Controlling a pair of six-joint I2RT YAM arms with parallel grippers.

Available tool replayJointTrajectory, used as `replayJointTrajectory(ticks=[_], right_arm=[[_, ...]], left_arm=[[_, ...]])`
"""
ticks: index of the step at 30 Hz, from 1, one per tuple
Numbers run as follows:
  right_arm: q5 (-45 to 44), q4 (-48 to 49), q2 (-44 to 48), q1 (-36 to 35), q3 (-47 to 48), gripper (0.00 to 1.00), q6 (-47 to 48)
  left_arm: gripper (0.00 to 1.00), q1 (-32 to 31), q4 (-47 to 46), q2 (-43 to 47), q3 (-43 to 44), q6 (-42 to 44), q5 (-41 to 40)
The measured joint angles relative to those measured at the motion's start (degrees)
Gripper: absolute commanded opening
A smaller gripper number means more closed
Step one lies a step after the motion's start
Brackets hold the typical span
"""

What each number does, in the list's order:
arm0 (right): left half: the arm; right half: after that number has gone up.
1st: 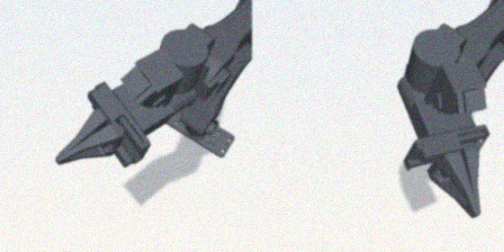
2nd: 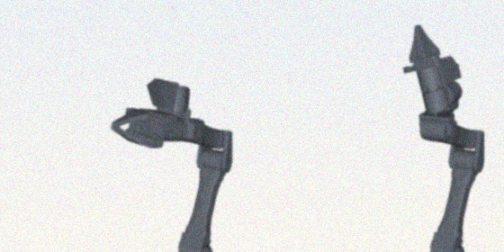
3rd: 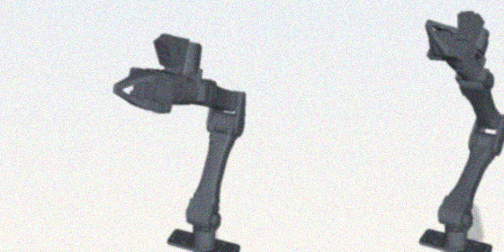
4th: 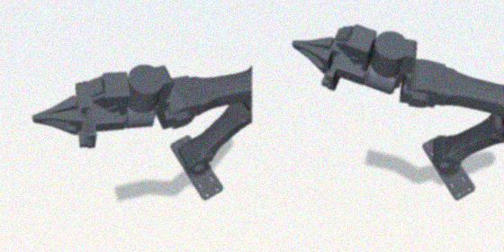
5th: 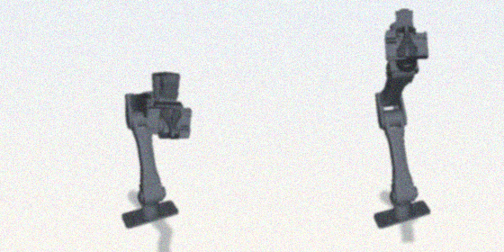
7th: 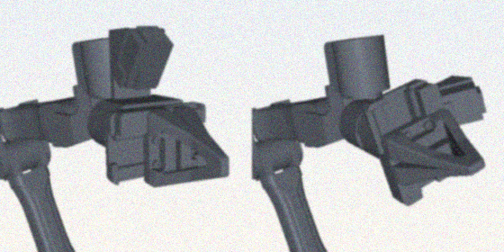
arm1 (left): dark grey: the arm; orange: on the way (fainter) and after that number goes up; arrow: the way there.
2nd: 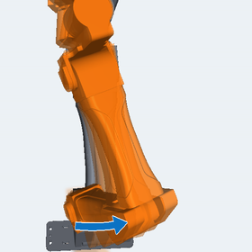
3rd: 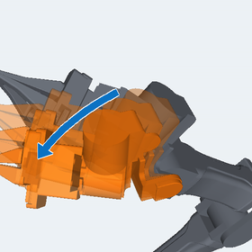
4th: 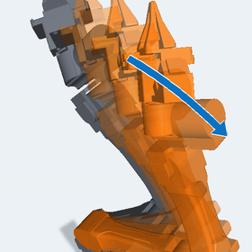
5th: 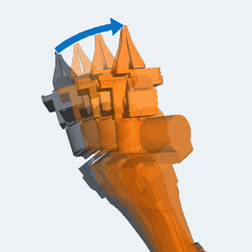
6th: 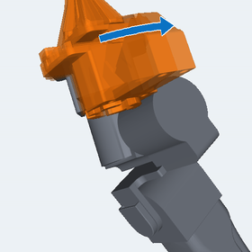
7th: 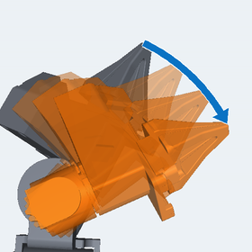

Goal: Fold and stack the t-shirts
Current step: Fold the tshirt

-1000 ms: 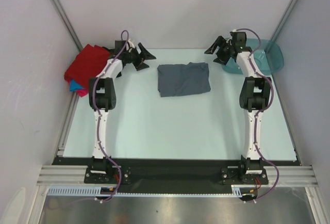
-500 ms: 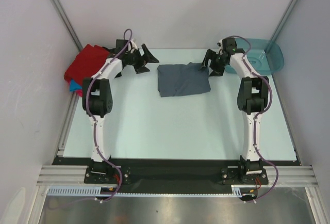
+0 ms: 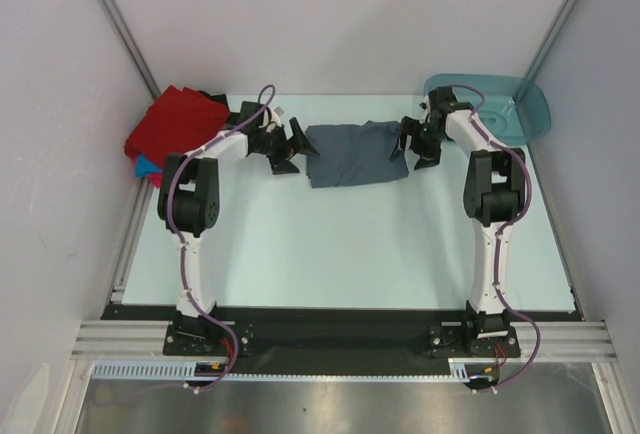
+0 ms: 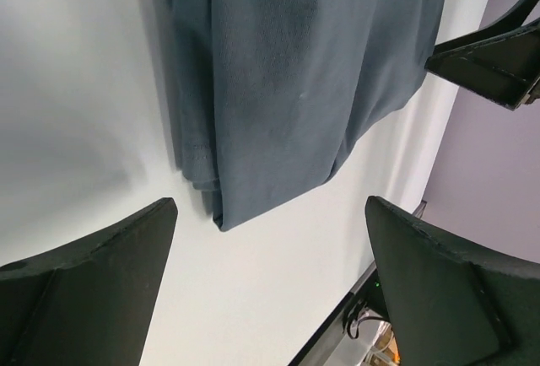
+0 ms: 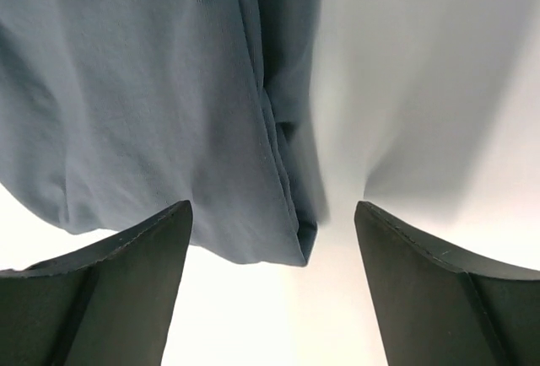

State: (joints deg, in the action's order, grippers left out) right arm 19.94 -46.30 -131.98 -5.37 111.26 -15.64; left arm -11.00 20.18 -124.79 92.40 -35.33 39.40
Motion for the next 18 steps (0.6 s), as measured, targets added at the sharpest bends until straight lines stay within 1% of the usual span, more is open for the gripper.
replayJointTrajectory(ticks=[6,13,18], right_arm=[[1.03,0.02,-0.02,-0.81,-0.37,0.78,0.00],[4.52,0.76,-1.09,-1.70,-0.37,0.65,-1.27],[6.91,2.27,-1.86,-1.70,-1.60,0.60,-2.27]], left_arm=[[1.00,-0.13,0.09,0.09,-0.09,1.36,-0.20],[0.99,-0.35,-0.35,0.09,-0.09,1.20,0.39],[0.97,-1.07,-1.88,0.07,-0.09,0.42,1.90]])
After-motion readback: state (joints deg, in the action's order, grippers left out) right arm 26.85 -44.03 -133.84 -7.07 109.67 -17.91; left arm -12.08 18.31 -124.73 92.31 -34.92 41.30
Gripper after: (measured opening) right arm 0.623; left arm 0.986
